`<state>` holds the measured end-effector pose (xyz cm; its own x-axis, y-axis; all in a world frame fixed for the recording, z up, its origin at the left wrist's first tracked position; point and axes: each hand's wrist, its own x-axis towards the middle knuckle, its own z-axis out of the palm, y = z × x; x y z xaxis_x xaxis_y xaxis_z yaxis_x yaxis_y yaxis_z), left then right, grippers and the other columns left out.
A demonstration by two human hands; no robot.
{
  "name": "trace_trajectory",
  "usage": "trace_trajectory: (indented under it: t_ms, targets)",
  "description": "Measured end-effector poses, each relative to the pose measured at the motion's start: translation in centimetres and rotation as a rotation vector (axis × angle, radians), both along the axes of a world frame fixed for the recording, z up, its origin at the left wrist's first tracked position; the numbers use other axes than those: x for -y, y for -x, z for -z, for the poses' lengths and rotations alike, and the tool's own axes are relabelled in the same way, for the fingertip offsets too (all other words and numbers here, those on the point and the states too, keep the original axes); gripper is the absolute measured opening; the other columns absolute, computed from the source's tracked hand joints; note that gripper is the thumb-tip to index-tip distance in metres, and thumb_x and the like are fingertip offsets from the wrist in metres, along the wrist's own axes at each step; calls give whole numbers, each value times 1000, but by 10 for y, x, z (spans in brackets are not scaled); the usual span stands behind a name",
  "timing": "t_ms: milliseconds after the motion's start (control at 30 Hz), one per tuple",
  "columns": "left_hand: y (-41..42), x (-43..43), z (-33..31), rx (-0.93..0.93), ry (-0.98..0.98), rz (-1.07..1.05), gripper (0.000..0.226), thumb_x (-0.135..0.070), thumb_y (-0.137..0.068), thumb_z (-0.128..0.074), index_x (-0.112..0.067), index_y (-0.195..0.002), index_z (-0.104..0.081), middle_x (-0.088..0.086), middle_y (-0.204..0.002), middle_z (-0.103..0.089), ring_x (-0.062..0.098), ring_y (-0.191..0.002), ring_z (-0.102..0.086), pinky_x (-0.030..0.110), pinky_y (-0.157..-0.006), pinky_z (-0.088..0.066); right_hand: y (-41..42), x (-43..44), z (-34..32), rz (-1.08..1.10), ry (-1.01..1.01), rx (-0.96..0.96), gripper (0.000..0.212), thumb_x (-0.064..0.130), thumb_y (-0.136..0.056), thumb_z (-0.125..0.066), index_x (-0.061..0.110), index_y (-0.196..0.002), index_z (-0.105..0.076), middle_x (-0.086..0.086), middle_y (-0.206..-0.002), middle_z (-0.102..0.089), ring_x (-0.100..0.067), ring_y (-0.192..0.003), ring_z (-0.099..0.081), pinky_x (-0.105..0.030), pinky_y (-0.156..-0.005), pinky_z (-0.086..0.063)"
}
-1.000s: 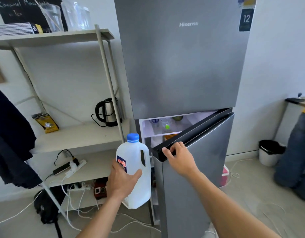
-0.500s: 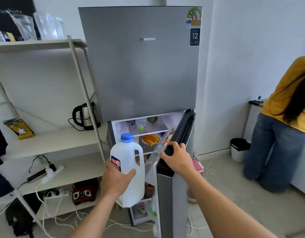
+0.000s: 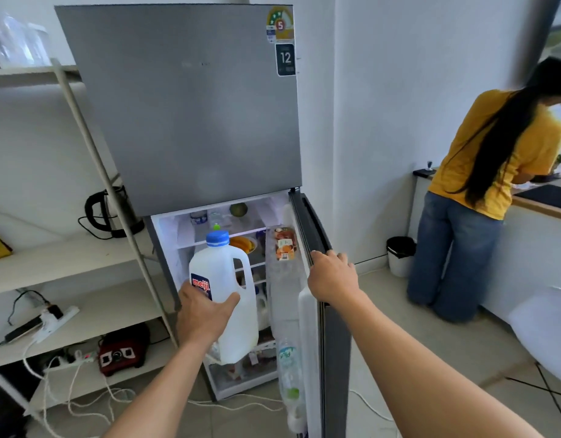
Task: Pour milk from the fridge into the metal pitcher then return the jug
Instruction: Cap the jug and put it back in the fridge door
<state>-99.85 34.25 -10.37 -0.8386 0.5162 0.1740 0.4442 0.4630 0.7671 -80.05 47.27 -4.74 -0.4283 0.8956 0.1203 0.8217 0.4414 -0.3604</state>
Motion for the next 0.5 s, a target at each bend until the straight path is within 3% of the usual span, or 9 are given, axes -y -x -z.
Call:
trace_trajectory:
  t_ms: [100,267,400,500]
  targets:
    - [-22,-16,-3,-8,-15,57,86,-47,-68,-83,-10,-131,-37,9,-127,-50,39,-107,-60,50,-88,-55,-19,3,4,86,-217,165,36,21,-92,-44,6,-125,-46,-17,-130,-45,-34,-118,-37,-40,-96,-34]
    - [-55,-36,-3,-18,10,115,84,-48,-67,-82,-10,-129,-40,10,-126,-52,40,-109,-60,42,-83,-50,-53,-10,14,148,-273,221,57,41,-97,-36,0,-137,-34,-19,-137,-41,-35,-125,-36,-44,-106,-30]
    - [-81,-52,2,-16,18,181,85,-51,-64,-83,-12,-128,-41,8,-122,-52,37,-108,-61,39,-80,-49,-86,-26,25,146,-252,229,74,53,-97,-28,1,-148,-18,-21,-156,-18,-37,-144,-14,-49,-118,-7]
    - [-96,-59,6,-12,27,221,87,-54,-63,-82,-14,-126,-39,7,-121,-55,37,-106,-62,44,-85,-55,-111,-40,30,108,-272,171,76,58,-96,-29,8,-151,-15,-16,-160,-10,-32,-148,-3,-45,-119,1]
